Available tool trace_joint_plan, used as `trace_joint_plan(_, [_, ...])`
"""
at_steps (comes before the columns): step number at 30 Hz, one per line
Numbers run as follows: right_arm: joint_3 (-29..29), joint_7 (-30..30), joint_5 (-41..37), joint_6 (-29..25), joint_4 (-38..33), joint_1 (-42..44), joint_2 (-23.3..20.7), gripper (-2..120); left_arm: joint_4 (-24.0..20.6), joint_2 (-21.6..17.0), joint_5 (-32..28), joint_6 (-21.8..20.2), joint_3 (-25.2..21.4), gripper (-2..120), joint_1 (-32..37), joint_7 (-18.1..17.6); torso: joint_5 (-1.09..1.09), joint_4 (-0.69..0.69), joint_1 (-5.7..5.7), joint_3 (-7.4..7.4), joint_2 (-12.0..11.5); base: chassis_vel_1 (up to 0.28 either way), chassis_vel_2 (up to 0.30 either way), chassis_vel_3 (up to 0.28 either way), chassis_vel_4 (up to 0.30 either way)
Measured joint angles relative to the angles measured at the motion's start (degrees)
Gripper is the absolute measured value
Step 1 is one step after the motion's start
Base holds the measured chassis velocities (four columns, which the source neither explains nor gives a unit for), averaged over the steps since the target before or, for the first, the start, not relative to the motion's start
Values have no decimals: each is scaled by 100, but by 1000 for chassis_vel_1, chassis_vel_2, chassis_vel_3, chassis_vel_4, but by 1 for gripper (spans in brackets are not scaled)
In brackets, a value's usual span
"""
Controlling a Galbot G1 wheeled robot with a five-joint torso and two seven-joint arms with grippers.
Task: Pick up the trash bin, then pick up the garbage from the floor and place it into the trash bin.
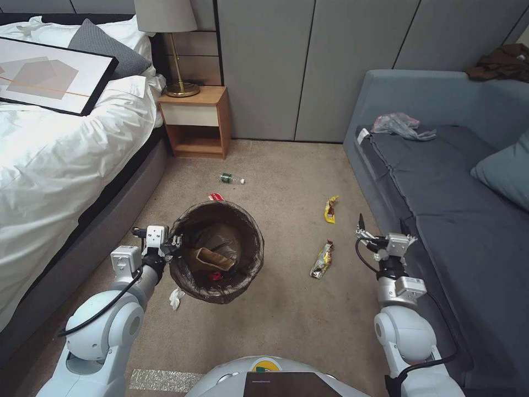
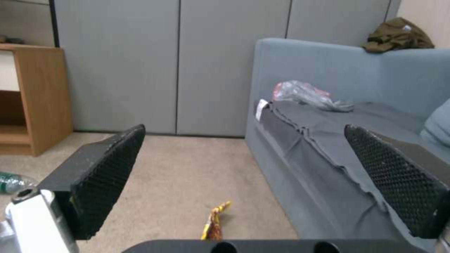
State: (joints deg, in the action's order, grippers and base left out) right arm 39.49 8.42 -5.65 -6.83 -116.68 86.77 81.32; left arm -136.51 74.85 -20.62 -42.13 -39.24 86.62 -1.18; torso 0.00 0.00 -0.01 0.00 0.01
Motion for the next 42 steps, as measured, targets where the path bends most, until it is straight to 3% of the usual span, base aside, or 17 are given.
trace_joint_plan(29, [-136,79,-59,95,21,-55,-17,100,-24,-4,41,0,-17,0,23,15,0,0,1,1,-1,-141,137,141,-147])
trace_joint_plan(31, [-247,122,141,650,-197,-22,-79,100,-12,-12,41,0,-28,0,14,16,-2,0,1,2,-1,-54,28,61,-62])
trace_joint_plan(32, [-465,369,230,1635,-305,-35,-205,100,1,-18,42,0,-29,0,1,16,1,-1,1,1,-1,0,0,0,0])
trace_joint_plan(33, [-465,369,230,1635,-305,-35,-205,100,1,-18,42,0,-29,0,1,16,1,-1,1,1,-1,0,0,0,0])
trace_joint_plan(35, [-762,586,-645,2881,-432,-182,-452,100,6,-23,41,0,-43,0,-10,17,0,-1,1,0,-1,0,0,0,0])
trace_joint_plan(36, [-867,670,-1017,3247,-454,-247,-526,100,10,-26,41,0,-51,0,-10,17,0,0,0,0,-1,0,0,0,0])
trace_joint_plan(37, [-867,670,-1017,3247,-454,-247,-526,100,10,-26,41,0,-51,0,-10,17,0,0,0,0,-1,0,0,0,0])
trace_joint_plan(40, [-1125,965,-2015,4166,-349,-502,-701,100,10,-28,41,0,-68,0,-9,16,-1,2,0,0,-1,0,0,0,0])
trace_joint_plan(42, [-1213,1163,-2382,4397,-233,-597,-740,100,10,-22,41,0,-70,0,-9,16,0,1,1,0,-1,0,0,0,0])
